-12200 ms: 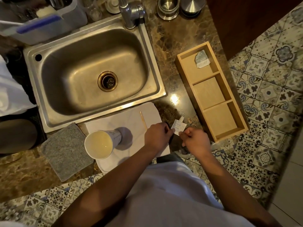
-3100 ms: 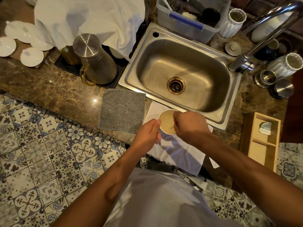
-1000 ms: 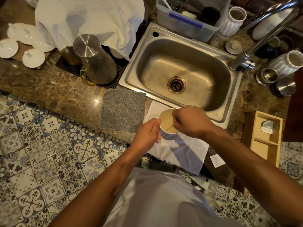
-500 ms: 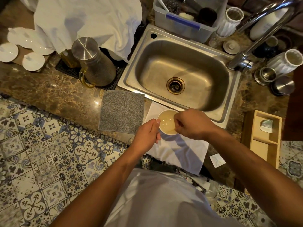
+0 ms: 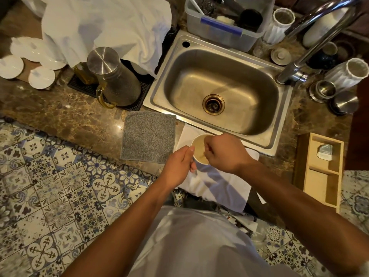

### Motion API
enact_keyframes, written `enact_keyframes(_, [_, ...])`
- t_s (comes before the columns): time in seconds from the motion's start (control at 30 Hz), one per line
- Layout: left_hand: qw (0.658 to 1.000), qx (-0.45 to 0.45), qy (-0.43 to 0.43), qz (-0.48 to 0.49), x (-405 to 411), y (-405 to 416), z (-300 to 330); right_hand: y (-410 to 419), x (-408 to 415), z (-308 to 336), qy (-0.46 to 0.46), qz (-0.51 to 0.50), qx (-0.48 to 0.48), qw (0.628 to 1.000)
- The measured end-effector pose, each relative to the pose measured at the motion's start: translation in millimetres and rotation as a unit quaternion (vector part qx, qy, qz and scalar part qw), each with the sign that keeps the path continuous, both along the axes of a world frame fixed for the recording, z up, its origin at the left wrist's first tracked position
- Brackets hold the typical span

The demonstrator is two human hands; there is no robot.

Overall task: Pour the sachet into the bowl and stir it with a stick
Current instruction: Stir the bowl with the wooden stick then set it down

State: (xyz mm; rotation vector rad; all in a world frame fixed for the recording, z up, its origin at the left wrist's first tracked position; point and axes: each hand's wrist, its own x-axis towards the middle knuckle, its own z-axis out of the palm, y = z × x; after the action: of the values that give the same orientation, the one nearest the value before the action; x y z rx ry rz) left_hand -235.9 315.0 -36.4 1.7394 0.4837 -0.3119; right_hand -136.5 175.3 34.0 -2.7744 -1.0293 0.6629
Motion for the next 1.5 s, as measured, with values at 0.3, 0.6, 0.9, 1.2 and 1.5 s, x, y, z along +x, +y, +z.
enact_keyframes(0.3, [1.000, -0.004, 0.004, 0.012, 1, 0, -2, -26, 1, 1, 0.097, -0.296, 0.221, 0.924])
enact_keyframes(0.6, [1.000, -0.013, 0.021, 0.008, 2, 0, 2, -102, -28, -8, 0.186, -0.550, 0.370, 0.725])
enact_keyframes(0.9, [0.999, -0.017, 0.016, 0.023, 2, -2, 7, -137, -58, -24, 0.167, -0.489, 0.275, 0.811])
enact_keyframes(1.2, [0.999, 0.009, 0.027, 0.019, 3, -5, 12, -158, -73, -48, 0.294, -0.672, 0.394, 0.553])
enact_keyframes(1.5, [0.999, 0.027, 0.040, 0.014, 3, -4, 14, -117, -98, -79, 0.355, -0.696, 0.420, 0.461])
